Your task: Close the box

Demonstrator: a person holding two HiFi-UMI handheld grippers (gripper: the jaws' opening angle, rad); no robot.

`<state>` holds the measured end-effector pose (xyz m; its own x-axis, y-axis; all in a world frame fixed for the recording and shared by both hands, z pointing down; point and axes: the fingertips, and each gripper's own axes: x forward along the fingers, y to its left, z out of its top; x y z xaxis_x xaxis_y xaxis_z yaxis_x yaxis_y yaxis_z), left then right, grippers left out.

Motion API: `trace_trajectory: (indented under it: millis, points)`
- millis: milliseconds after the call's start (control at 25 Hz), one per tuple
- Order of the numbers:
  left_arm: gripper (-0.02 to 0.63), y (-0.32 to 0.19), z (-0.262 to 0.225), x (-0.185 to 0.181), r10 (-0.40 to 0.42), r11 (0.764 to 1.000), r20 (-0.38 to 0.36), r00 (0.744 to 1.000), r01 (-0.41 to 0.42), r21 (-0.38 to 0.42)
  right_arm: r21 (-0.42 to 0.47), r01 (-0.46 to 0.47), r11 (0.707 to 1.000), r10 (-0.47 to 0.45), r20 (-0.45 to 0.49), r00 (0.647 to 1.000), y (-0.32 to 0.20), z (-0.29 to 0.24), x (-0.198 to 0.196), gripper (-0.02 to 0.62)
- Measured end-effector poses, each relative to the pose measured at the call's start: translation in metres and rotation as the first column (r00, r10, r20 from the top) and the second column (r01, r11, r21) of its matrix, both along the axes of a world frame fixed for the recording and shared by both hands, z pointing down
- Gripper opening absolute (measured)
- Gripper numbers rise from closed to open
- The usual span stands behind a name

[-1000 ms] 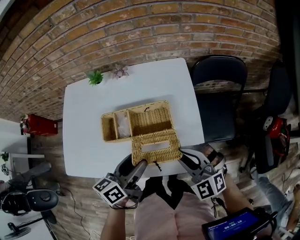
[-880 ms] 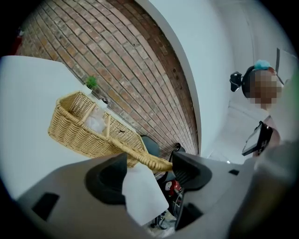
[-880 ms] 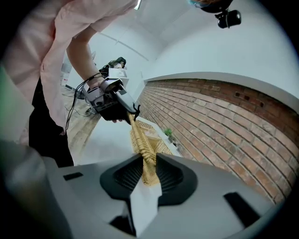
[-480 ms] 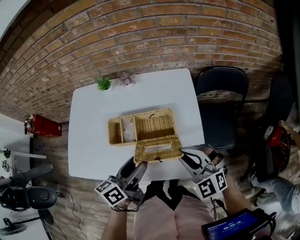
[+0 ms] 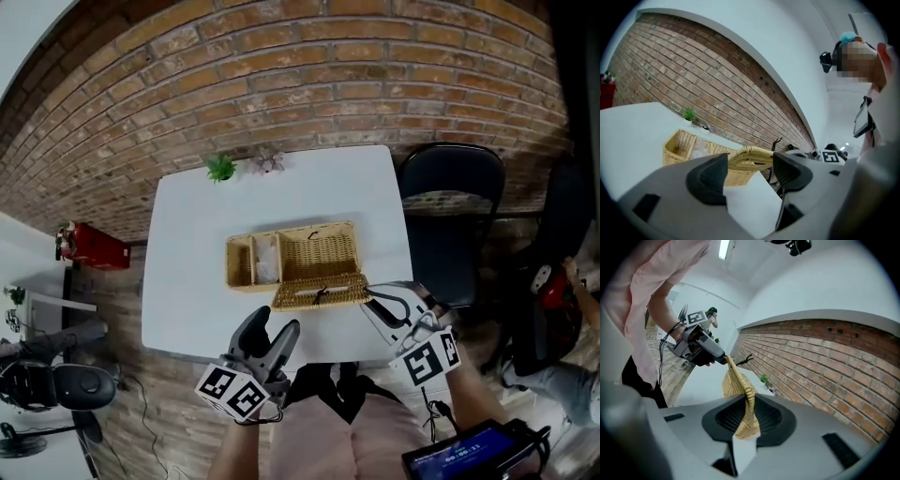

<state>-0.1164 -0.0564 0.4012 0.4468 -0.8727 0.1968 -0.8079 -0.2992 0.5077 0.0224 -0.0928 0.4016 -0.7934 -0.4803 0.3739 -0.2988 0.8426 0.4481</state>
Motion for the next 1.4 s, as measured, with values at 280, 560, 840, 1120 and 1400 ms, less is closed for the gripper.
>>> trace_trajectory:
  millis: [280,560,840,1120,1400]
  points:
    - [0.31,-0.023,-0.012,-0.006,0.004,0.998,0.129,0.992,-0.012,0.063,-0.107,-0.01,0.994,0.017,0.062,0.998,-0.017,-0.011,0.0,0.066]
    - [0.308,-0.049,-0.015,-0.014,0.025,0.996,0.137,0.99,-0.037,0.082,-0.153,-0.032,0.988,0.048,0.098,0.994,-0.041,-0.017,-0.003,0.079]
    - [0.256,-0.075,-0.023,-0.015,0.051,0.991,0.163,0.985,-0.071,0.117,-0.188,-0.067,0.98,0.09,0.117,0.989,-0.062,-0.017,-0.006,0.089]
    - [0.153,-0.096,-0.022,-0.014,0.08,0.988,0.17,0.982,-0.101,0.121,-0.211,-0.085,0.974,0.116,0.136,0.984,-0.077,-0.016,-0.01,0.095]
    - [0.13,-0.115,-0.016,-0.017,0.045,0.991,0.213,0.976,-0.07,0.113,-0.249,-0.118,0.961,0.157,0.14,0.978,-0.094,-0.01,-0.011,0.109]
